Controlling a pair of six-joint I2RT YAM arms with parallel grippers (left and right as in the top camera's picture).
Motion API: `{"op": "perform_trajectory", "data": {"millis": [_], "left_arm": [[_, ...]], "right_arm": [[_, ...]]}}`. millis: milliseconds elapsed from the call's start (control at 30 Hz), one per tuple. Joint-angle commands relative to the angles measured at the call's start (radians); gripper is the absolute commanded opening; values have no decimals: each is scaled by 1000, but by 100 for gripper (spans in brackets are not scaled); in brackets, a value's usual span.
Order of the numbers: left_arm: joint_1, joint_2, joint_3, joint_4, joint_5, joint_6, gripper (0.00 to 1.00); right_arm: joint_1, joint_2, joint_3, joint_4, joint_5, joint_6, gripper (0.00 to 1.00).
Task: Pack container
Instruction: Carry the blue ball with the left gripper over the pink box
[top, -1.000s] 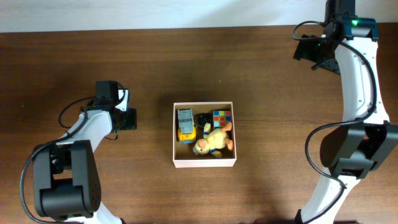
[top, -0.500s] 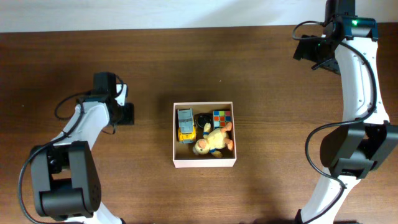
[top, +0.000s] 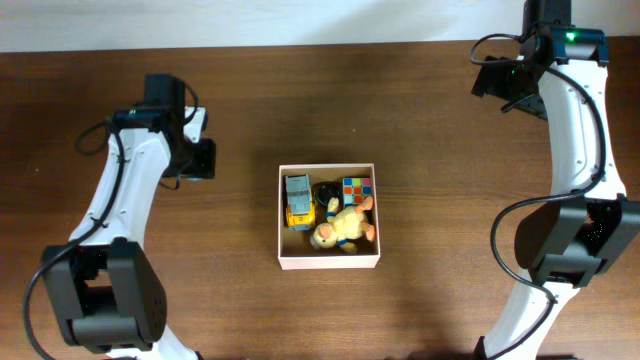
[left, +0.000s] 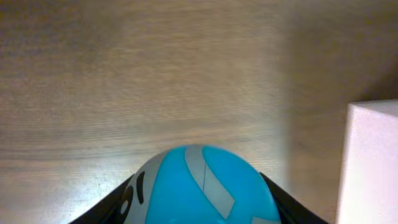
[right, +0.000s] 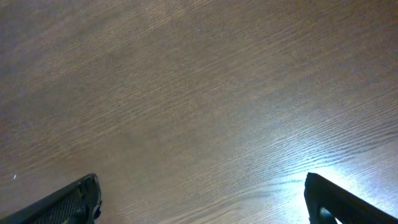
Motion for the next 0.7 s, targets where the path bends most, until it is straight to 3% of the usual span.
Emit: {"op": "perform_trajectory", "data": {"millis": [0, 333, 667], "left_arm": [[-52, -12, 87, -60, 19, 54, 55], [-253, -12, 232, -243, 18, 117, 55], [-462, -12, 249, -388, 18, 116, 56]], "right_arm": [[0, 0, -4, 0, -6, 2, 99], [0, 0, -4, 0, -6, 2, 99], [0, 0, -4, 0, -6, 2, 99]]}}
